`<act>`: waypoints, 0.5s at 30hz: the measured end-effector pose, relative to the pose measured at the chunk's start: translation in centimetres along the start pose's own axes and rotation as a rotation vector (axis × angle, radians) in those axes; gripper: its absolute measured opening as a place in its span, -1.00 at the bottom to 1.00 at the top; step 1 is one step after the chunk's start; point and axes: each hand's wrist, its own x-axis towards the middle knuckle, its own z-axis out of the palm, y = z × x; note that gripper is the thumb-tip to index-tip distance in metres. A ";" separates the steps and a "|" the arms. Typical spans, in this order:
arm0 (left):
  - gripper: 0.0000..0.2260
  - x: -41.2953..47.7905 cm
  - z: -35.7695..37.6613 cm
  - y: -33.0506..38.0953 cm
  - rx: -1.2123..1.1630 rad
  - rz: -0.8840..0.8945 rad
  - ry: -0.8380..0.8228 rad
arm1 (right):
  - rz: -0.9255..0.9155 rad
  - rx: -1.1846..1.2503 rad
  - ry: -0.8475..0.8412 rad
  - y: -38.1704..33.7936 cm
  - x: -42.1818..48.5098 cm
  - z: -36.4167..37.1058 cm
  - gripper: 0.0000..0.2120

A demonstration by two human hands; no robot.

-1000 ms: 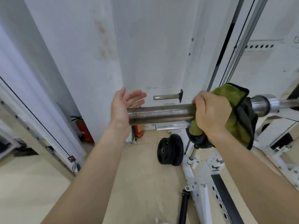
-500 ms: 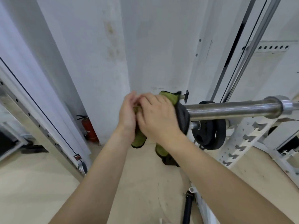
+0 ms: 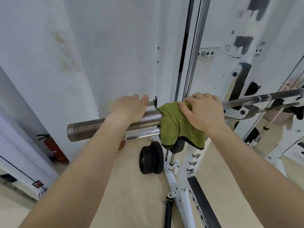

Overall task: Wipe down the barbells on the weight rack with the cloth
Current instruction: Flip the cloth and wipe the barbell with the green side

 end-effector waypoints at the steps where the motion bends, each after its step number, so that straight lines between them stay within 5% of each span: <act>1: -0.37 -0.3 -0.4 -0.7 0.018 -0.067 -0.054 | -0.011 0.027 0.035 0.6 0.1 0.3 -0.47; 4: -0.54 -1.7 -0.6 -1.6 0.092 -0.039 -0.143 | -0.021 0.174 0.158 -0.6 0.5 1.2 -0.54; 8: -0.73 -4.0 2.3 -1.8 0.156 0.019 0.221 | -0.006 0.217 0.181 -5.1 0.6 0.8 -0.55; 12: -0.65 -7.4 5.1 -4.9 -0.162 0.211 0.478 | -0.108 0.226 0.172 -12.9 0.2 -0.1 -0.59; 15: -0.67 -8.9 5.0 -10.5 -0.435 0.078 0.683 | -0.154 0.238 0.166 -20.8 -0.1 -1.2 -0.64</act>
